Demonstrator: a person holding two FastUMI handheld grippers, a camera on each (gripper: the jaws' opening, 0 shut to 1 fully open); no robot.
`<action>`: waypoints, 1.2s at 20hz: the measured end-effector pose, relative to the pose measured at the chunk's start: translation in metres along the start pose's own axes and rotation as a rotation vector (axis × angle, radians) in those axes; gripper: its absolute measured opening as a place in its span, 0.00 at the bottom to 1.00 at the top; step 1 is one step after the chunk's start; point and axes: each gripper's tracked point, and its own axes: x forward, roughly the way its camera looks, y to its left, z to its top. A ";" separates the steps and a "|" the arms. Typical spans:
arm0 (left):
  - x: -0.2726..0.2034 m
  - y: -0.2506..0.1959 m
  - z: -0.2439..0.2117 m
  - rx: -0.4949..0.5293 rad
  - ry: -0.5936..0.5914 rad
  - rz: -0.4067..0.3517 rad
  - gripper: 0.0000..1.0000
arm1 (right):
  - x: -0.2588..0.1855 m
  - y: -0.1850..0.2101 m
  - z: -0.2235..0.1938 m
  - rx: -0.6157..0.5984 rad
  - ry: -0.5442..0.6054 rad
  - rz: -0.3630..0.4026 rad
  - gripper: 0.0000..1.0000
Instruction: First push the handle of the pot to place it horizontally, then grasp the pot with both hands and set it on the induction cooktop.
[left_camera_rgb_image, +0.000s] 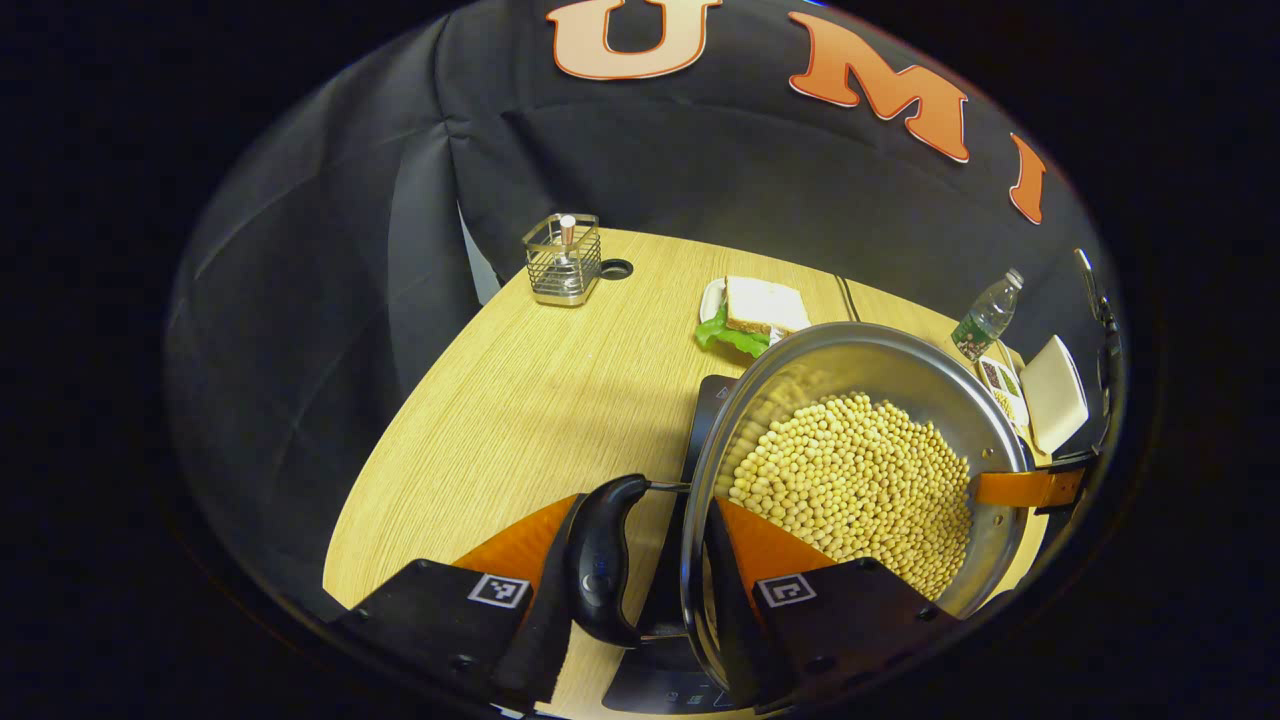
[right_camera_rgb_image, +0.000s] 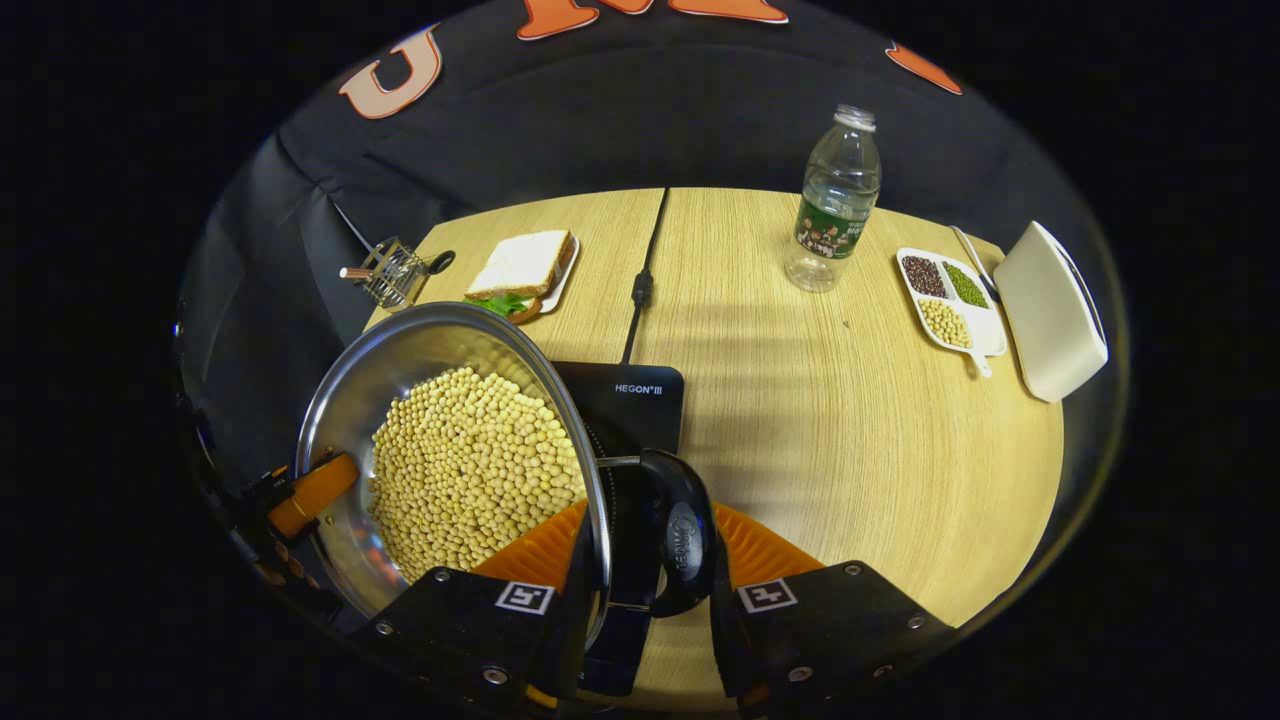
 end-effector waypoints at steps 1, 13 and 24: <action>0.001 0.001 0.001 -0.001 0.005 -0.004 0.69 | 0.001 0.000 -0.001 0.004 0.004 -0.002 0.52; 0.018 -0.004 0.001 0.012 0.022 -0.051 0.67 | 0.001 -0.004 0.000 0.042 -0.010 -0.028 0.52; -0.056 0.000 0.035 0.032 -0.164 0.066 0.92 | -0.069 -0.048 0.023 -0.003 -0.221 0.076 0.87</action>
